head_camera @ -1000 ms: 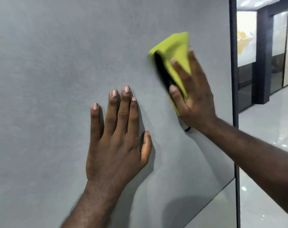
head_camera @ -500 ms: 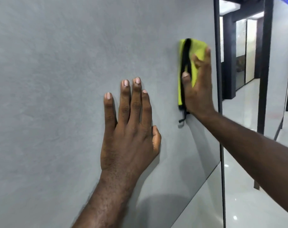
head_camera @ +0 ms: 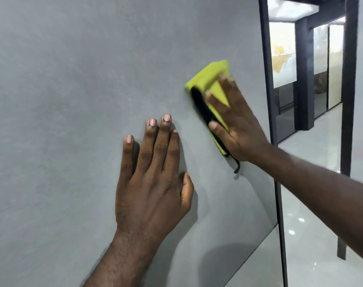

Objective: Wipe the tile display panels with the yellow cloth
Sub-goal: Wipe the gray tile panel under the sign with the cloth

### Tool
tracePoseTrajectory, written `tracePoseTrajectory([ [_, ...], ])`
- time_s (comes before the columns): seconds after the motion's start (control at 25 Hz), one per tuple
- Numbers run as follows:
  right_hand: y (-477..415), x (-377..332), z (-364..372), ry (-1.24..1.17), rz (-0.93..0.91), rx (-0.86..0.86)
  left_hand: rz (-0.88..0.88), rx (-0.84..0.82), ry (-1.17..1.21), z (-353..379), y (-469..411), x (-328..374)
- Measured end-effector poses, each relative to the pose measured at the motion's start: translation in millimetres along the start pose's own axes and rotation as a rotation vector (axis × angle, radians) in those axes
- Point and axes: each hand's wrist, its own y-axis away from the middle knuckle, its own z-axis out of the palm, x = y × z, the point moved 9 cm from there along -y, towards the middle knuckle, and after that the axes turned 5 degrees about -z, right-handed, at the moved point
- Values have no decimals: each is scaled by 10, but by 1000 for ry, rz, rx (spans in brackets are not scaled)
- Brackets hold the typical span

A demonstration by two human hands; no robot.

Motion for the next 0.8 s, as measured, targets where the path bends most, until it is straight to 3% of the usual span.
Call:
tracePoseTrajectory([
  [0.04, -4, 75, -69, 12, -74, 12, 13, -10, -14, 40, -63, 64],
  [0.08, 0, 360, -146, -17, 46, 79, 15, -17, -26, 76, -116, 119],
  [0.16, 76, 922, -303, -157, 529, 288, -4, -13, -40, 129, -217, 226],
  [0.2, 66, 936, -303, -118, 577, 281, -5, -6, -43, 158, -272, 298],
  [0.32, -64, 474, -108, 51, -110, 1, 6, 13, -42, 278, -443, 575],
  [0.36, -51, 544, -167, 46, -166, 12, -4, 13, -48, 327, -474, 667],
  [0.4, -25, 800, -239, 6, -21, 94, -19, 14, -58, 377, -479, 734],
  [0.48, 226, 1272, -303, -138, 469, 300, -31, 21, -90, 463, -419, 823],
  [0.52, 387, 1258, -266, -144, 542, 314, -19, 19, -108, 499, -367, 860],
  [0.64, 732, 770, -60, -8, 130, 101, 28, 13, -138, 537, -251, 943],
  [0.68, 866, 797, -53, -18, 154, 117, 29, 6, -148, 547, -245, 962],
  [0.8, 1387, 1124, -27, -199, 762, 367, 39, -35, -156, 583, -234, 991],
])
